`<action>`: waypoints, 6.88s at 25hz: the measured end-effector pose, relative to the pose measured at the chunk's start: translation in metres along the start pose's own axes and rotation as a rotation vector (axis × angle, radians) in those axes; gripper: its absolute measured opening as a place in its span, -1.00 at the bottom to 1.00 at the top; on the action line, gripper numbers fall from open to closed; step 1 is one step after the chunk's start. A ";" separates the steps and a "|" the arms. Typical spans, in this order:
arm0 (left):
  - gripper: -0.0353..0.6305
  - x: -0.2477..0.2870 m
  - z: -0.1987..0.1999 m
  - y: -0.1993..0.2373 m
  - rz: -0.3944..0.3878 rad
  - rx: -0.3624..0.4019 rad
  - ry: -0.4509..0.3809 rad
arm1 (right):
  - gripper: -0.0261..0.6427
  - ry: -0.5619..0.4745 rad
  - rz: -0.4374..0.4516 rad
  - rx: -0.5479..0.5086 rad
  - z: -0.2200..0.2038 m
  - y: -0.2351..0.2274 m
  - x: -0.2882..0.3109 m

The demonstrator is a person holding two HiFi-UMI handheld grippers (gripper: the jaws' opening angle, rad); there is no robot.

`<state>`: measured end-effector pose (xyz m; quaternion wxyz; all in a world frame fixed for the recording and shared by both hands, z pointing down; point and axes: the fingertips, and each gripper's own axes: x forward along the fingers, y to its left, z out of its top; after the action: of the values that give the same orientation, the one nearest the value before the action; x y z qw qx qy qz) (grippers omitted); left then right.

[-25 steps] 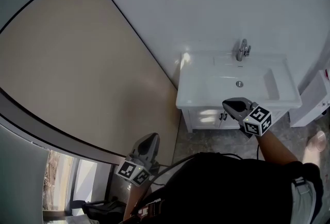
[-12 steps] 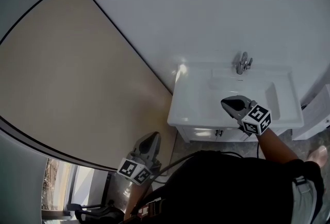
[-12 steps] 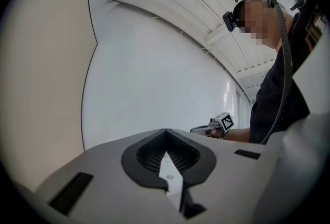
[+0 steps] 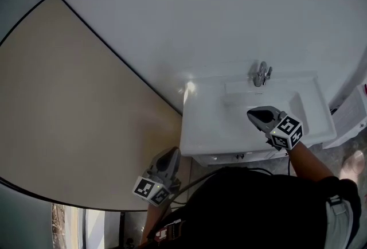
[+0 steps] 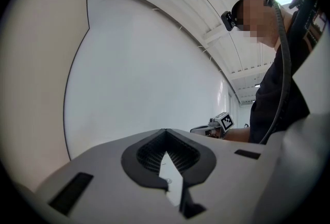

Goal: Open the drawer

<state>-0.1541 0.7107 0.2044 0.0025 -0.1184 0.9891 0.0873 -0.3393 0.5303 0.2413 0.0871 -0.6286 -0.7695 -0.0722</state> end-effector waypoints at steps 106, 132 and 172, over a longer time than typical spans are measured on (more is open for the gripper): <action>-0.89 0.224 -0.175 -0.471 -1.414 0.043 0.391 | -0.93 0.034 -1.362 0.349 -0.162 0.109 -0.542; -0.89 0.336 -0.272 -0.599 -1.842 -0.038 0.628 | -0.93 0.077 -1.753 0.547 -0.194 0.046 -0.639; -0.88 0.326 -0.642 -0.565 -1.050 0.679 1.155 | -0.93 -0.058 -1.501 0.712 -0.480 0.107 -0.690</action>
<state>-0.3282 -0.0172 0.7309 -0.4271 -0.5805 0.6245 -0.3009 -0.0797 -0.2137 0.5542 0.1898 0.1152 -0.9630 0.1527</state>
